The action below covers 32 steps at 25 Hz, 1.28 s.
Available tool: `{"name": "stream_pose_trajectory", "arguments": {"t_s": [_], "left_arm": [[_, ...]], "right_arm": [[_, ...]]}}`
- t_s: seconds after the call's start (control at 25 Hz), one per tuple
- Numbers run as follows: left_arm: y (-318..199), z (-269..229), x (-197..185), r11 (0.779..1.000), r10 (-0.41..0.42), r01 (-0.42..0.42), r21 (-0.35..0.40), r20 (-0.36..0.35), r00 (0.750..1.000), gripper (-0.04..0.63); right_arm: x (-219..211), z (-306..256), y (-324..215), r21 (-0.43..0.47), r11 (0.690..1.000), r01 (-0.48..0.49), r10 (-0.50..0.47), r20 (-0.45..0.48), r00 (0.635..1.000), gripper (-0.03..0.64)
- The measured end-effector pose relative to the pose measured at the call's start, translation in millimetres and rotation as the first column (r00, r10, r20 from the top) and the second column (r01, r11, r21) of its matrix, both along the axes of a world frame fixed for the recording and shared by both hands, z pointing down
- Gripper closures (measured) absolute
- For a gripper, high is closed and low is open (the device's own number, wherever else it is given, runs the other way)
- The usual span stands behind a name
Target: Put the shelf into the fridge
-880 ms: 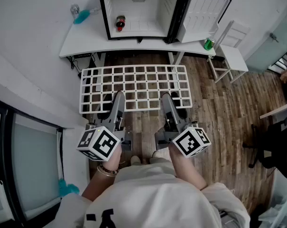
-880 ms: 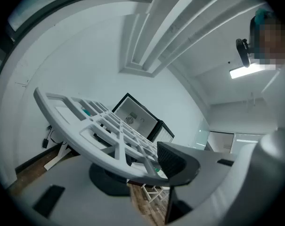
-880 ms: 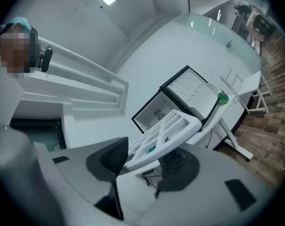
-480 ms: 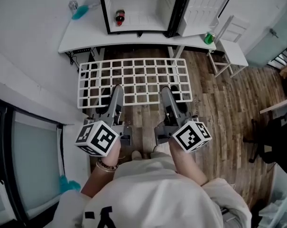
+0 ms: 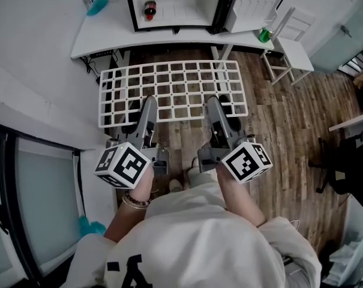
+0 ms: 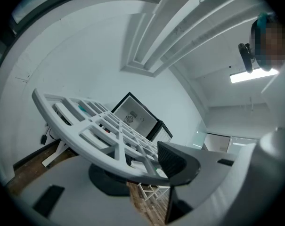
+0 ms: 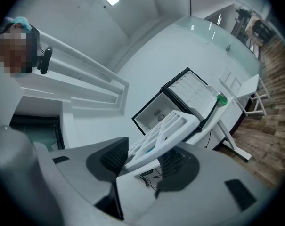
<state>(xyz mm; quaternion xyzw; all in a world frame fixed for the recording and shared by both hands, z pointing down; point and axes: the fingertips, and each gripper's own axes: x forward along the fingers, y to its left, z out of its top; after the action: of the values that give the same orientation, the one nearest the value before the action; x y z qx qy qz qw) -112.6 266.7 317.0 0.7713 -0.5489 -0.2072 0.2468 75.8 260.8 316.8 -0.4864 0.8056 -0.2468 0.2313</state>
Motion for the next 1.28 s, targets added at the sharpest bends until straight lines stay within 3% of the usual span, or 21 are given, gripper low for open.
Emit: {"name": "stream_pose_trajectory", "arguments": {"t_s": [0.56,1.28], "left_arm": [[-43.1,6.0,-4.8,1.000,-0.016,0.016,-0.009,0.009,1.000,0.423],[-221.7,-3.0,25.8,0.998,-0.062,0.062,-0.003,0.007,0.998,0.423]], "right_arm": [[-5.9,5.9,-48.0,-0.007,1.000,0.022,-0.022,0.005,1.000,0.423],[24.2,-3.4,-235.6,0.007,0.998,0.060,-0.061,0.025,0.998,0.423]]}}
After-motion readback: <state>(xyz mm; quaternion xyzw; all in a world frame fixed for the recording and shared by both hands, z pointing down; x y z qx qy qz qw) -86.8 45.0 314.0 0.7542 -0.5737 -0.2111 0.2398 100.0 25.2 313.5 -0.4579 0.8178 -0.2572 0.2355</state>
